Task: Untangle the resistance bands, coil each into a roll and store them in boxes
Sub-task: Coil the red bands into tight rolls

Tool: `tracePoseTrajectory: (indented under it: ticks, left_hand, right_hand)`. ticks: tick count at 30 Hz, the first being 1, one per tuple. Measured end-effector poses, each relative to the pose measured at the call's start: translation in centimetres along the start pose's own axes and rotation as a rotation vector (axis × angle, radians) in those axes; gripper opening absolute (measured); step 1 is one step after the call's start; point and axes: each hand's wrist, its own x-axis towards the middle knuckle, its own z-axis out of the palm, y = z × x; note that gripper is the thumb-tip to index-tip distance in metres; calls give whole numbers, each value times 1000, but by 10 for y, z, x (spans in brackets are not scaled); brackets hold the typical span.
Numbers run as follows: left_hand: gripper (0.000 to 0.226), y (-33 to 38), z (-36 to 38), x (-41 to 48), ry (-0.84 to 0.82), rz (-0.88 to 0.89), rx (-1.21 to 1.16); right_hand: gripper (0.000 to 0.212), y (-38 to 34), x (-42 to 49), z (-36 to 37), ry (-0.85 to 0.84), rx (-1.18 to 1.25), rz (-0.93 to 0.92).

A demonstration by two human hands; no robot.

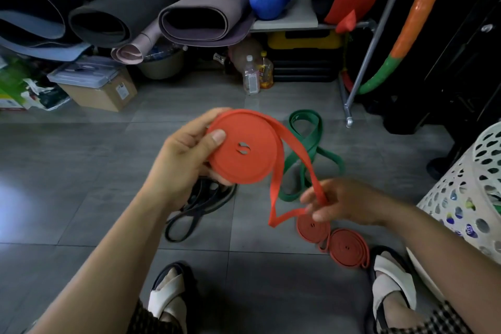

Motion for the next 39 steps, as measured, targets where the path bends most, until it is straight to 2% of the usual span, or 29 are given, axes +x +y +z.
tracePoseTrajectory:
  ticks: [2,6,11,12,14,16,18,20,21,23,24,25,27,29,31,35,37,38,39]
  left_hand:
    - [34,5,-10,1,51,30,-24]
    - [32,9,-33,1,145,101,19]
    - [31,11,-49,0,218,141,38]
    - [32,11,-51,-1,230,144,47]
    - [33,10,-56,-1,261,146,73]
    - [30,8,-59,-1,289,140,92]
    - [27,5,-58,-1,304,124,99]
    - [28,2,-54,-1,297,110,113]
    - [28,1,-53,-1,293,109,124]
    - [28,0,-53,-1,301,112,141]
    - [28,1,-54,-1,313,112,144]
    - [27,1,-57,-1,328,110,143]
    - [27,2,-63,0,355,107,138]
    - [27,3,-67,0,360,109,145]
    - [27,3,-69,-1,349,112,158]
    - [28,2,-63,-3,315,104,160]
    - [29,3,-58,-4,283,118,188]
    - [31,3,-56,-4,264,130,220]
    - [34,2,-55,-4,238,154,276]
  right_hand:
    - [28,13,-2,3,-25,-74,28]
    - [32,26,-4,7,-58,-45,75]
    - [16,26,-5,8,-40,57,75]
    - [13,26,-3,8,22,35,75]
    - [8,26,1,5,247,35,111]
    - [16,28,3,-3,507,16,194]
    - [14,34,1,-13,650,-145,278]
    - [11,38,-2,-20,625,-362,350]
    - [17,40,-3,-23,579,-345,357]
    - [23,43,-9,-27,446,-45,330]
    - [18,41,-14,-29,350,88,316]
    - [9,38,-19,-31,264,178,301]
    - [10,34,-26,-33,180,265,263]
    - [11,33,-25,-33,249,280,232]
    - [10,32,-21,-31,412,218,232]
    - [15,34,-14,-28,705,-54,252]
    - [7,37,-13,-26,685,-227,352]
    - [9,38,-13,-23,591,-293,421]
    - [20,39,-13,-20,450,-373,496]
